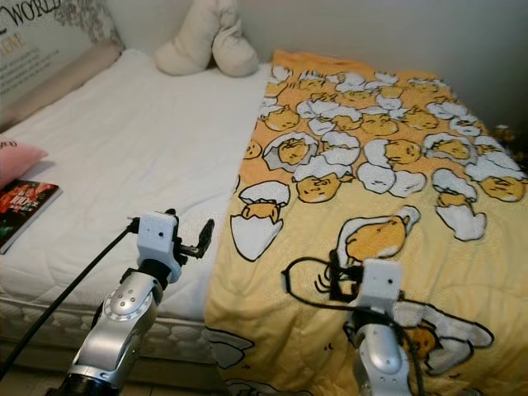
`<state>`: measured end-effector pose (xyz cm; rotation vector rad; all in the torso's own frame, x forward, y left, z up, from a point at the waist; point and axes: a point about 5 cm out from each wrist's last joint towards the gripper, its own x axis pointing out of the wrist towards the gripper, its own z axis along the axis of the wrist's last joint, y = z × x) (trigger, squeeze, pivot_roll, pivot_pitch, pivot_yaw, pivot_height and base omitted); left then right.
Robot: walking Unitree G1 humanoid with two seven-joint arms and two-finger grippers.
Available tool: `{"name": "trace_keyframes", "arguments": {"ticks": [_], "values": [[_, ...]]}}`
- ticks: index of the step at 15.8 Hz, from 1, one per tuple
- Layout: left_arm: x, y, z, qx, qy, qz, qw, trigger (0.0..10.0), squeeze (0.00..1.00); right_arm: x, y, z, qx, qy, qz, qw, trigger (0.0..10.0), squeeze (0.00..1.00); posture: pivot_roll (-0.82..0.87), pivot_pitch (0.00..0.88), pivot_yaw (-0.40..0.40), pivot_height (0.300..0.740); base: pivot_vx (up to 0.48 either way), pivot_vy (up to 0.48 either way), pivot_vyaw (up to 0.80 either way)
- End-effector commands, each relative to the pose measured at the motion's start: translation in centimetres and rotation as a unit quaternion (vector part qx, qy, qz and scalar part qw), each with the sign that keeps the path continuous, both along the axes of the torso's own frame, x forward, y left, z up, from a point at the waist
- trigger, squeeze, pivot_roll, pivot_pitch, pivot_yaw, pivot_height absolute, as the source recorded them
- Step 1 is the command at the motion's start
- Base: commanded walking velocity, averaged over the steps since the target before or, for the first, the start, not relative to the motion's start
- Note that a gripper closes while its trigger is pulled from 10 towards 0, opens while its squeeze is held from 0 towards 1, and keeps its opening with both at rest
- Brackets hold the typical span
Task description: Clean up the room
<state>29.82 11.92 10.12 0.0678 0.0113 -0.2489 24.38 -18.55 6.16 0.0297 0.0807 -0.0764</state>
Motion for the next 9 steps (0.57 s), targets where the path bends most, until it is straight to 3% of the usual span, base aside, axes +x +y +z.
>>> {"name": "trace_keyframes", "arguments": {"ticks": [1,2,3,4,5,6,8,9], "values": [[0.1,0.1,-0.6,0.050,0.010,-0.003,0.999,10.0,0.00,0.4,1.0,0.3,-0.003,-0.010,0.040,0.999,10.0,0.00,0.11,0.000,0.028,0.740,0.000,0.000,0.00],[0.0,0.2,-1.1,0.059,0.020,-0.009,0.998,10.0,0.00,0.3,1.5,0.4,-0.013,-0.015,0.060,0.998,10.0,0.00,0.12,0.000,0.026,0.740,0.000,0.000,0.76],[-0.1,0.5,-1.4,0.034,0.034,-0.008,0.999,10.0,0.00,0.2,1.8,0.4,-0.012,-0.017,0.064,0.998,10.0,0.00,0.13,0.000,0.030,0.740,0.000,-0.480,0.73],[-0.3,0.8,-1.6,0.046,0.034,0.001,0.998,10.0,0.00,0.1,1.9,-0.1,-0.007,-0.008,0.060,0.998,10.0,0.00,0.14,0.000,0.032,0.740,0.000,-0.480,0.73],[-0.4,1.1,-1.5,0.027,0.037,0.015,0.999,10.0,0.00,0.1,1.9,-0.7,-0.002,0.001,0.058,0.998,10.0,0.00,0.15,0.000,0.034,0.740,0.000,-0.480,0.71],[-0.7,1.4,-1.1,0.025,0.023,0.023,0.999,10.0,0.00,0.3,2.1,-0.8,0.005,0.003,0.064,0.998,10.0,0.00,0.15,0.000,0.035,0.740,0.000,0.000,0.71],[-0.7,1.3,-1.8,0.092,0.035,0.019,0.995,10.0,0.00,0.4,2.6,-0.7,0.031,-0.007,0.087,0.996,10.0,0.00,0.16,0.000,0.044,0.740,0.000,0.000,0.67],[-0.7,1.4,-1.8,0.082,0.036,0.020,0.996,10.0,0.00,0.4,2.7,-0.8,0.031,-0.006,0.092,0.995,10.0,0.00,0.17,0.000,0.046,0.740,0.000,0.000,0.63]]}}
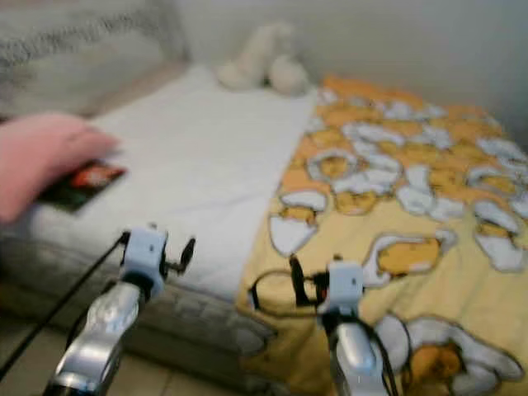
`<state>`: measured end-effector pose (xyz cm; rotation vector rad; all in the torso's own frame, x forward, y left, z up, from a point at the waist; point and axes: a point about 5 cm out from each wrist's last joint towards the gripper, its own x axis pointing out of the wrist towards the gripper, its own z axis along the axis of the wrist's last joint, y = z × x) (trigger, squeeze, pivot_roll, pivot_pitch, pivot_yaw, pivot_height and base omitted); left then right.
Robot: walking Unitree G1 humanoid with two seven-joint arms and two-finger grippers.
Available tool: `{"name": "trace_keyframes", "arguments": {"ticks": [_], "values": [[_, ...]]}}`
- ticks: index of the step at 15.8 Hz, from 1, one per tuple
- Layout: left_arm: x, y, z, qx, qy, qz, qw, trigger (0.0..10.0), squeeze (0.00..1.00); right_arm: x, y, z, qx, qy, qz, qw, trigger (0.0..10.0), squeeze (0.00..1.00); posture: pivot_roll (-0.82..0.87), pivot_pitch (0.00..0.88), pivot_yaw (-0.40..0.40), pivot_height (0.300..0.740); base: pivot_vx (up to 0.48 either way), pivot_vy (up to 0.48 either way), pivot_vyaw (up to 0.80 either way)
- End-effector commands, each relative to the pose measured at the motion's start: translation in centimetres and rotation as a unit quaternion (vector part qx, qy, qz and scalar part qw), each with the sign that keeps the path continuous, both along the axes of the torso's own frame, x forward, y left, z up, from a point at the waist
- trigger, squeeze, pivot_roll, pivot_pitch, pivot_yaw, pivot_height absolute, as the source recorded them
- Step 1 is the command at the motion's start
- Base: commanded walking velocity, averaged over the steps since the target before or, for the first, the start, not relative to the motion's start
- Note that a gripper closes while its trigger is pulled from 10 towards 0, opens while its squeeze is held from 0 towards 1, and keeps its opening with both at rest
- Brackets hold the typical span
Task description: Clean up the room
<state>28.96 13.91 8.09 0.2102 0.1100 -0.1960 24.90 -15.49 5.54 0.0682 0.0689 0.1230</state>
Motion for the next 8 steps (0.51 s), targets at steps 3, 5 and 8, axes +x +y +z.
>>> {"name": "trace_keyframes", "arguments": {"ticks": [3,5,8], "values": [[-0.4,1.9,0.4,-0.008,-0.007,0.052,0.999,10.0,0.00,-0.7,-1.5,-1.4,0.032,0.025,-0.046,0.998,10.0,0.00,0.20,0.000,0.057,0.740,0.000,0.000,0.64],[-5.0,3.7,-1.7,0.020,0.027,-0.006,0.999,10.0,0.00,-2.9,-3.0,-1.8,0.008,0.039,-0.041,0.998,10.0,0.00,0.18,0.000,0.041,0.740,0.000,0.000,0.63],[-3.0,2.4,-0.9,0.060,-0.001,-0.024,0.998,10.0,0.00,-3.9,-4.4,-3.9,-0.013,0.085,-0.036,0.996,10.0,0.00,0.20,0.000,0.027,0.740,0.000,0.000,0.63]]}}
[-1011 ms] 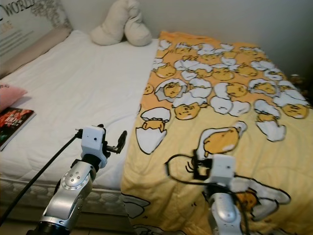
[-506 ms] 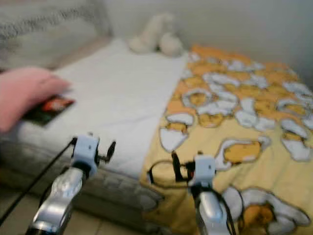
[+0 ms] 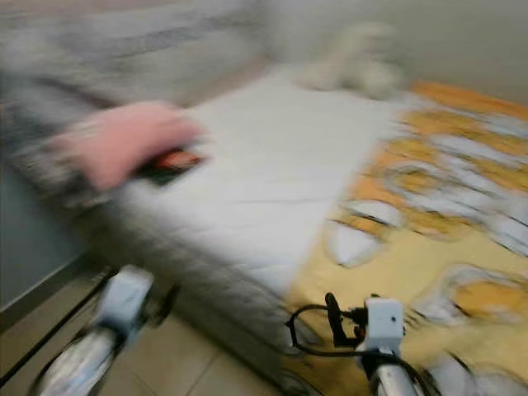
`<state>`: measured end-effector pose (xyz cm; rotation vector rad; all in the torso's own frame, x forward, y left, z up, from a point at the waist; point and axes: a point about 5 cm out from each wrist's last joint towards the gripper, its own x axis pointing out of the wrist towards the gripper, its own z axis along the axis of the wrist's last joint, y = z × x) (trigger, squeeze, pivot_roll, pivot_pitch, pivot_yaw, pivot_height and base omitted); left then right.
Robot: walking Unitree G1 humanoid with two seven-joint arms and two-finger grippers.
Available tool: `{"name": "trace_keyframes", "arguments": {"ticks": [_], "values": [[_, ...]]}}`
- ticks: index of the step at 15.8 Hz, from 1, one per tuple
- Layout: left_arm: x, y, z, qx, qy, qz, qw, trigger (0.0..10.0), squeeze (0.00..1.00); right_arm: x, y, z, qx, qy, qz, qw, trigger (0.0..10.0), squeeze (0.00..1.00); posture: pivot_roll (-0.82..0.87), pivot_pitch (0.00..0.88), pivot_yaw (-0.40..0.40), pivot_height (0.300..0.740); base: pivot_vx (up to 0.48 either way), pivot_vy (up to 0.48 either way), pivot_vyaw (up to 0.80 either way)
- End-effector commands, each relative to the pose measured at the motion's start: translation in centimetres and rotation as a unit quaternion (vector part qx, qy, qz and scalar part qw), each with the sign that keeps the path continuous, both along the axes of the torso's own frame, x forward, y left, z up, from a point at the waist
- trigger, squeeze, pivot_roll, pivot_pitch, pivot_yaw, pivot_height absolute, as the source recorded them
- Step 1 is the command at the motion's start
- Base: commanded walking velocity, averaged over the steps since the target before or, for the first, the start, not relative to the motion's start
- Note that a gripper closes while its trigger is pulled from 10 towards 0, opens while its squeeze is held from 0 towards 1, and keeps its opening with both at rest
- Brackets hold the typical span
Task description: Clean up the room
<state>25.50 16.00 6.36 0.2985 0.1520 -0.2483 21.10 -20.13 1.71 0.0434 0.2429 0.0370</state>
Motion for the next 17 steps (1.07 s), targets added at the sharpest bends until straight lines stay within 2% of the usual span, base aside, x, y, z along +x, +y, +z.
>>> {"name": "trace_keyframes", "arguments": {"ticks": [1,3,5,7,8,9,11,12,14,15,17], "values": [[1.7,0.6,1.7,-0.028,-0.031,0.039,0.998,10.0,0.00,0.5,0.3,-0.1,0.018,-0.003,-0.009,1.000,10.0,0.00,0.20,0.000,0.027,0.740,0.000,-0.285,0.63],[1.4,0.1,2.3,-0.052,-0.031,0.042,0.997,10.0,0.00,1.2,1.0,0.7,0.020,-0.020,0.003,1.000,10.0,0.00,0.19,0.000,0.027,0.740,0.279,-0.386,0.63],[0.6,-0.4,2.6,-0.076,-0.033,0.041,0.996,10.0,0.00,1.6,0.9,1.4,0.031,-0.033,0.001,0.999,10.0,0.00,0.19,0.000,0.025,0.740,0.319,-0.356,0.63],[0.6,-0.8,2.7,-0.076,-0.035,0.035,0.996,10.0,0.00,1.7,0.9,1.3,0.037,-0.033,0.003,0.999,10.0,0.00,0.19,0.000,0.022,0.740,0.321,-0.354,0.62],[0.7,-0.9,2.6,-0.063,-0.034,0.038,0.997,10.0,0.00,1.7,1.0,1.2,0.056,-0.025,-0.003,0.998,10.0,0.00,0.20,0.000,0.018,0.740,0.334,-0.341,0.61],[1.3,-0.7,2.1,-0.035,-0.019,0.051,0.998,10.0,0.00,2.2,1.4,1.5,0.090,-0.020,-0.009,0.996,10.0,0.00,0.19,0.000,0.016,0.740,0.000,0.000,0.57],[2.2,-0.4,2.3,-0.035,-0.016,0.077,0.996,10.0,0.00,2.8,2.4,2.2,0.093,-0.030,0.018,0.995,10.0,0.00,0.19,0.000,0.016,0.740,0.000,0.000,0.55],[2.8,-0.9,2.8,-0.094,-0.011,0.099,0.991,10.0,0.00,2.4,2.8,1.9,0.077,-0.026,0.038,0.996,10.0,0.00,0.19,0.000,0.014,0.740,0.356,0.319,0.53],[2.5,-2.0,2.8,-0.094,-0.013,0.087,0.992,10.0,0.00,2.4,2.3,1.3,0.108,-0.003,0.014,0.994,10.0,0.00,0.19,0.000,0.011,0.740,0.362,0.313,0.53],[2.4,-2.1,2.6,-0.096,-0.008,0.086,0.992,10.0,0.00,2.4,2.2,1.4,0.109,-0.003,0.014,0.994,10.0,0.00,0.18,0.000,0.011,0.740,0.371,0.304,0.52],[2.5,-0.9,1.9,-0.094,0.013,0.118,0.988,10.0,0.00,2.6,1.9,1.7,0.100,-0.009,0.019,0.995,10.0,0.00,0.19,0.000,0.013,0.740,0.381,0.293,0.52]]}}
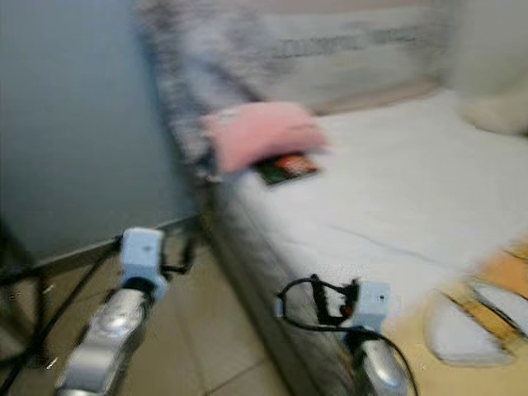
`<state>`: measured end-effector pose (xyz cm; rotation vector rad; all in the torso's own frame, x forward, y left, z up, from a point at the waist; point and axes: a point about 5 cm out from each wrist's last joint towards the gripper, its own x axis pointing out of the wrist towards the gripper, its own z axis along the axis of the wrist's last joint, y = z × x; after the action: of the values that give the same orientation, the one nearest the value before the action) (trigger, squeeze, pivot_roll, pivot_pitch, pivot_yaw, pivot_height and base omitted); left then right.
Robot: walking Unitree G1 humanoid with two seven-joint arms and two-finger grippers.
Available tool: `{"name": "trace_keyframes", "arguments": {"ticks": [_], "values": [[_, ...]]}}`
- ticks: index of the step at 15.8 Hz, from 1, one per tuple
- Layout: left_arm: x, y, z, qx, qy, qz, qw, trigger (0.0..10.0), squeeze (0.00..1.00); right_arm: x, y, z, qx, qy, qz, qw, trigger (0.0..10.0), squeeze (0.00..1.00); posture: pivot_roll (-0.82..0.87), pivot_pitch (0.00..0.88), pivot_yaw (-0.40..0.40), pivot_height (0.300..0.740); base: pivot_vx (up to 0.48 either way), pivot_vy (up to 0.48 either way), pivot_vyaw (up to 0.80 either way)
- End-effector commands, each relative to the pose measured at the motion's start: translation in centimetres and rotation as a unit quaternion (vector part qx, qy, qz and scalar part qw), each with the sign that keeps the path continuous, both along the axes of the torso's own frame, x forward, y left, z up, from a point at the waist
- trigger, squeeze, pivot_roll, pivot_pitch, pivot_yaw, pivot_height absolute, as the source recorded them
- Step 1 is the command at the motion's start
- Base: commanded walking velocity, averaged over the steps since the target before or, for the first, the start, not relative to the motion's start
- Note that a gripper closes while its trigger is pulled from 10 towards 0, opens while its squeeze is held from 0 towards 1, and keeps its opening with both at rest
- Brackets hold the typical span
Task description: Clean up the room
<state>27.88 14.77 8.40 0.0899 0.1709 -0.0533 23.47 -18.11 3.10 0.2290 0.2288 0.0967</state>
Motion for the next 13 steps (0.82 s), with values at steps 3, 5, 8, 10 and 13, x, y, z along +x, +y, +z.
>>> {"name": "trace_keyframes", "arguments": {"ticks": [3,5,8,10,13], "values": [[0.1,1.3,0.0,0.030,0.018,0.029,0.999,10.0,0.00,-0.5,-0.4,-0.8,-0.004,0.019,0.010,1.000,10.0,0.00,0.19,0.000,0.017,0.740,0.439,0.000,0.52],[0.5,1.0,0.4,0.029,0.011,0.027,0.999,10.0,0.00,-0.6,-0.3,-0.9,-0.009,0.018,0.015,1.000,10.0,0.00,0.19,0.000,0.018,0.740,0.442,0.000,0.52],[0.5,0.8,0.6,0.025,0.009,0.020,0.999,10.0,0.00,-0.8,0.0,-0.9,-0.013,0.015,0.028,0.999,10.0,0.00,0.18,0.000,0.022,0.740,0.442,0.000,0.52],[0.6,0.6,0.7,0.024,0.008,0.020,0.999,10.0,0.00,-0.5,-0.3,-0.6,-0.024,0.008,0.032,0.999,10.0,0.00,0.18,0.000,0.023,0.740,0.442,0.000,0.52],[1.3,1.0,1.3,0.032,-0.013,0.023,0.999,10.0,0.00,0.0,-1.1,-0.2,-0.035,-0.002,0.023,0.999,10.0,0.00,0.19,0.000,0.013,0.740,0.444,0.000,0.52]]}}
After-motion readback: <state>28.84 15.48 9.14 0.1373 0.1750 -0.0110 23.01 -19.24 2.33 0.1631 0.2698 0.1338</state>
